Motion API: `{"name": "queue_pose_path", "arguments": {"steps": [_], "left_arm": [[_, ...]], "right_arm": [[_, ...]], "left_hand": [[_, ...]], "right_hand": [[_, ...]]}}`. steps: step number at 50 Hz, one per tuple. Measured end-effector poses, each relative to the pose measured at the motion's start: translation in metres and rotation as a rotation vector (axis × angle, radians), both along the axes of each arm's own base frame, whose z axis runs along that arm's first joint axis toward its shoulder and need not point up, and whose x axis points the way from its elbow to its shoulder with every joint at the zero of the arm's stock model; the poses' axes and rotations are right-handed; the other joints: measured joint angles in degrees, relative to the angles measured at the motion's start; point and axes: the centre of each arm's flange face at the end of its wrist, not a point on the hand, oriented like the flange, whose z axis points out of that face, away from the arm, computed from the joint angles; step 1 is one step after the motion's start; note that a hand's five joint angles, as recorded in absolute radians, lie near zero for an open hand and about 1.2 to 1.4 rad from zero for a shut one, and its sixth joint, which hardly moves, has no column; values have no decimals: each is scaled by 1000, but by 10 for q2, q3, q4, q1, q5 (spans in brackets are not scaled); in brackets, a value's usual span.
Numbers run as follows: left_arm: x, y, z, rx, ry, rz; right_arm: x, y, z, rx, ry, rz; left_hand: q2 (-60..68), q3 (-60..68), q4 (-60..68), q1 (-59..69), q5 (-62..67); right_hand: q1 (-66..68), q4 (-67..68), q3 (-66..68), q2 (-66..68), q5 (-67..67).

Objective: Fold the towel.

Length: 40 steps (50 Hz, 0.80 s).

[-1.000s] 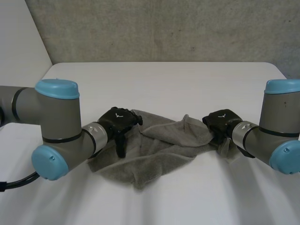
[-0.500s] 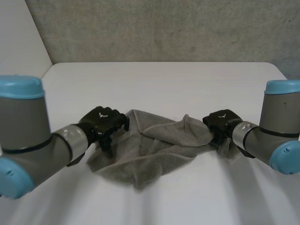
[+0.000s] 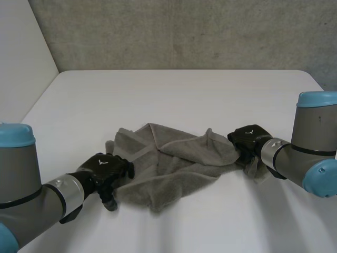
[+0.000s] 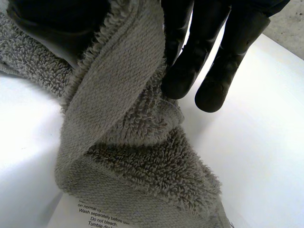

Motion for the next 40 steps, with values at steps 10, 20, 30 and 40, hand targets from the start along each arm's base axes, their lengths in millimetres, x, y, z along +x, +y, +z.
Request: {"name": "queue_pose_path", "arguments": {"steps": [10, 20, 30, 40], "left_arm": [[-2, -2, -17, 40, -11, -4], [-6, -8, -15, 2, 21, 8], [0, -35, 29, -113, 155, 106], [21, -55, 106, -367, 234, 172]], "right_arm": [[0, 0, 0, 0, 0, 0], [-1, -1, 0, -3, -1, -4], [-4, -4, 16, -37, -10, -13], [-18, -10, 110, -276, -79, -58]], "left_hand": [[88, 89, 92, 91, 82], [475, 497, 501, 446, 501], [508, 523, 513, 495, 516], [508, 523, 513, 495, 516]], "right_hand": [[0, 0, 0, 0, 0], [0, 0, 0, 0, 0], [0, 0, 0, 0, 0], [0, 0, 0, 0, 0]]}}
